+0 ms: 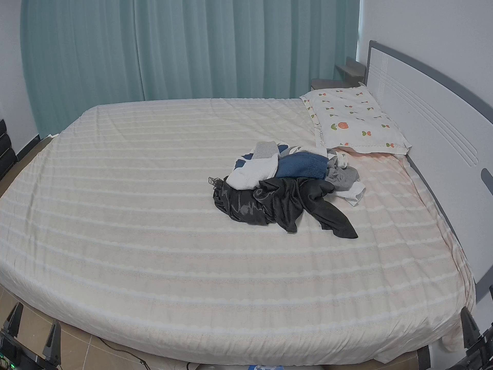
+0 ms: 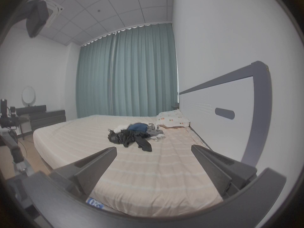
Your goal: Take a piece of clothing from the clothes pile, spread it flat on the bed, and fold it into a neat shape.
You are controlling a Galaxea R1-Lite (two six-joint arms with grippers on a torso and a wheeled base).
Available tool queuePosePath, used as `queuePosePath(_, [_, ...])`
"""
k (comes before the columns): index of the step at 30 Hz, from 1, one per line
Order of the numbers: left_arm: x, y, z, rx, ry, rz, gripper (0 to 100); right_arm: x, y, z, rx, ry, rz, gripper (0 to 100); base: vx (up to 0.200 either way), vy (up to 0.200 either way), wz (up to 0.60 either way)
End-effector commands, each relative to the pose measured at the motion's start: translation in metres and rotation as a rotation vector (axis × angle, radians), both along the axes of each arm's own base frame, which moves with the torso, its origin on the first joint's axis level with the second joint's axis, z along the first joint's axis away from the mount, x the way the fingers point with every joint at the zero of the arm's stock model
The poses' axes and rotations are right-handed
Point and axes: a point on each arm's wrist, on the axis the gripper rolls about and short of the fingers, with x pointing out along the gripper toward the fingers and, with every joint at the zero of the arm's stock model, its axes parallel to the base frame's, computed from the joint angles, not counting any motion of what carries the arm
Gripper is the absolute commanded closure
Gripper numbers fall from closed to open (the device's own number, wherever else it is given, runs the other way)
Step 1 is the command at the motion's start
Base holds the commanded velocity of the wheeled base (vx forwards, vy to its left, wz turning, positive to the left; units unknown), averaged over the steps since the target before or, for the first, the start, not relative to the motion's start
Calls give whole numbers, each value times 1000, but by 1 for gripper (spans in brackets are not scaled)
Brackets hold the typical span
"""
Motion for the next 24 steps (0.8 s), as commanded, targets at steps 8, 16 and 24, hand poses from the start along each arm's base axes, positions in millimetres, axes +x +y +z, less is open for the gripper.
queuePosePath(8, [0,0,-5,0,1,1,0,95,6,69,135,443,161,0,0,0,0])
queuePosePath(16, [0,0,-5,-5,2,1,0,213,28,28,193,636,190,0,0,0,0])
queuePosePath(24, [0,0,-5,-4,2,1,0,325,63,-45,210,645,74,0,0,0,0])
